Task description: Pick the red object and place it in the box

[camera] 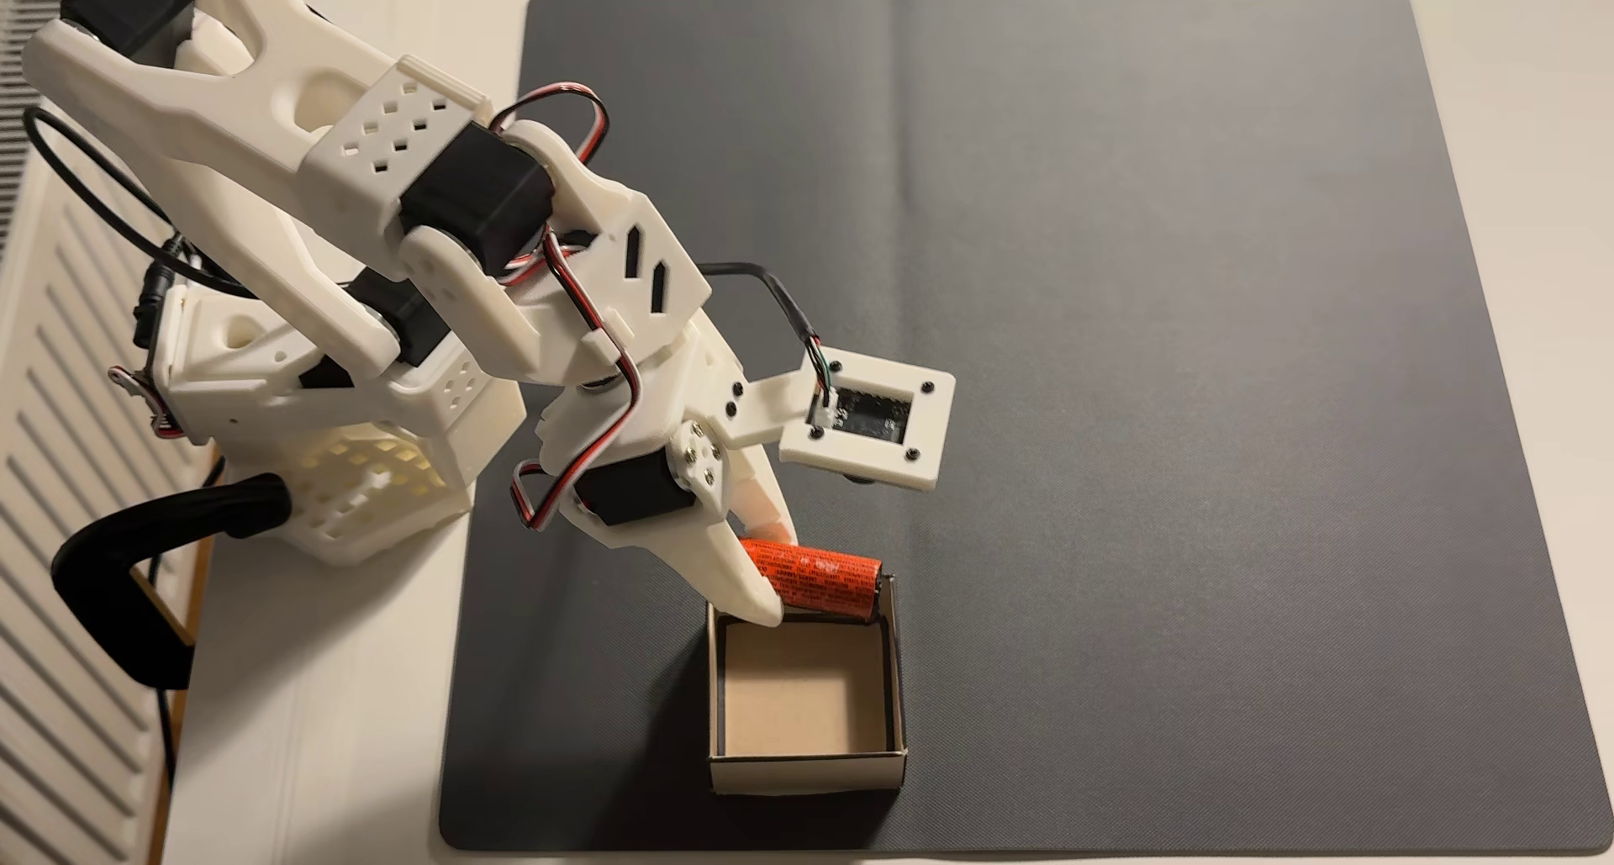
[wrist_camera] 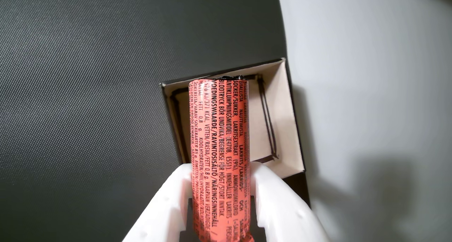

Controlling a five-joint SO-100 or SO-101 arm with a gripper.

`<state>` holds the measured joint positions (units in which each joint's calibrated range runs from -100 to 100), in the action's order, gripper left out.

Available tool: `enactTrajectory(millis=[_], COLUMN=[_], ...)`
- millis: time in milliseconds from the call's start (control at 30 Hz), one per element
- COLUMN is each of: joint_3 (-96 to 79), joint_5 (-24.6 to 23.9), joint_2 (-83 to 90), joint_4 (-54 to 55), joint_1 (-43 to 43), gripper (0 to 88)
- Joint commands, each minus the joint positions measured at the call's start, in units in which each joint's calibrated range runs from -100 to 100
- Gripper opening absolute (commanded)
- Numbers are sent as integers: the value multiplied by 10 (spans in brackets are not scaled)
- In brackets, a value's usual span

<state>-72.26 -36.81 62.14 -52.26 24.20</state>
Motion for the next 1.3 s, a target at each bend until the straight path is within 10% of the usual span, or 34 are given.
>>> enactTrajectory(millis=[0,1267], joint_3=[-16,-24], joint_5=[-1,-5], joint_2=[37,54], joint_4=[10,23], joint_1=[4,5], gripper=[15,177])
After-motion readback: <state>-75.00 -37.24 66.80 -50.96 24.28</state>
